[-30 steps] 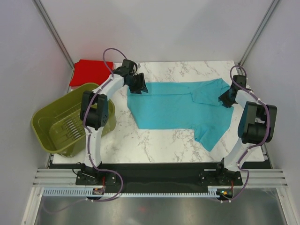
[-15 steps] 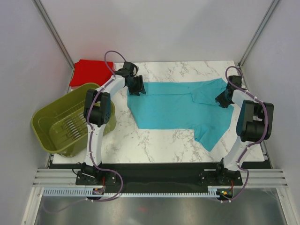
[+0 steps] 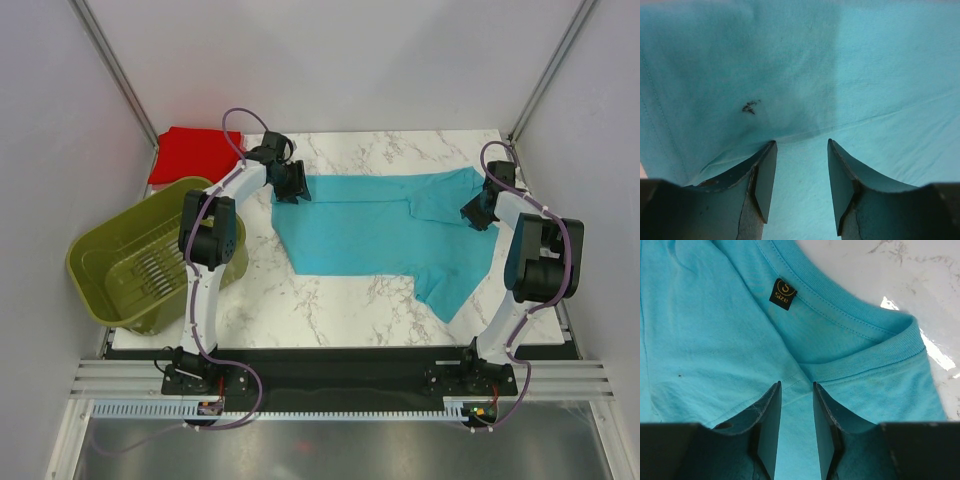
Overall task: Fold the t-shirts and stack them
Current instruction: Fold the tshirt
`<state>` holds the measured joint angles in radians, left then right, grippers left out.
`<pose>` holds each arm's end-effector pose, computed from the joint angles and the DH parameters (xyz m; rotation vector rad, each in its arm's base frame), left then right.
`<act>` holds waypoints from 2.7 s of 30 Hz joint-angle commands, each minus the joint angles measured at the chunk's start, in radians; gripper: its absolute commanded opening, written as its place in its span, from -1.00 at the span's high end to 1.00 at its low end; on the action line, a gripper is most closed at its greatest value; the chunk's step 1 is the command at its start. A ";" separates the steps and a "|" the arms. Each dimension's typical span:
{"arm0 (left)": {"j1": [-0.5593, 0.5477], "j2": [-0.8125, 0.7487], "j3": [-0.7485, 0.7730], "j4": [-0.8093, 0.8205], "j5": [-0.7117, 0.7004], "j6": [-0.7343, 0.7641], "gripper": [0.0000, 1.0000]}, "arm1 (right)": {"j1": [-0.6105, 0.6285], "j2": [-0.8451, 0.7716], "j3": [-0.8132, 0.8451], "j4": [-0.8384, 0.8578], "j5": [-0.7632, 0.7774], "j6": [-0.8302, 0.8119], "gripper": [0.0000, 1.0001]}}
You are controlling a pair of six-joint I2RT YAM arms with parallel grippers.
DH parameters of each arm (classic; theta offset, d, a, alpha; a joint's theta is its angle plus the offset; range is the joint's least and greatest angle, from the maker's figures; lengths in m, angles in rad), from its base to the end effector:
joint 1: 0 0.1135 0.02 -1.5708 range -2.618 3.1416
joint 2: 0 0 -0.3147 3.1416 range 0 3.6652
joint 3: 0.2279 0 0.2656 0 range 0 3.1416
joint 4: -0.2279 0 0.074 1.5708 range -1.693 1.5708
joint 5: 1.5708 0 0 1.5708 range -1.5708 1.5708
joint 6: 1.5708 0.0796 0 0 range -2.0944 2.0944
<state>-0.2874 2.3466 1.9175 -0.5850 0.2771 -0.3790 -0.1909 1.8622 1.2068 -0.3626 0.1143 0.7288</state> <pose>0.5502 -0.1853 0.1572 -0.0158 2.6446 -0.5952 0.4229 -0.0910 0.1745 1.1820 2.2924 0.0521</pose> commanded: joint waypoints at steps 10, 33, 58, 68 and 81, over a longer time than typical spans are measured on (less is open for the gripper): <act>0.005 0.042 0.008 0.008 -0.006 0.019 -0.05 | 0.001 0.022 -0.003 0.019 0.041 0.001 0.33; 0.010 0.056 0.011 0.008 -0.006 0.017 -0.04 | 0.004 -0.026 0.017 -0.010 0.047 0.004 1.00; 0.013 0.062 -0.002 0.008 0.022 0.003 -0.04 | 0.107 -0.257 -0.139 -0.091 0.283 0.268 1.00; 0.011 0.066 -0.008 0.010 0.039 -0.009 -0.04 | 0.128 -0.342 -0.217 -0.050 0.348 0.297 1.00; 0.013 0.060 -0.017 0.008 0.031 -0.003 -0.04 | 0.068 -0.238 -0.083 -0.004 0.190 0.036 0.00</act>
<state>-0.2756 2.3615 1.9179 -0.5480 0.3389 -0.3801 -0.0860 1.6024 1.0225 -0.3889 0.3424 0.8852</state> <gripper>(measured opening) 0.519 0.484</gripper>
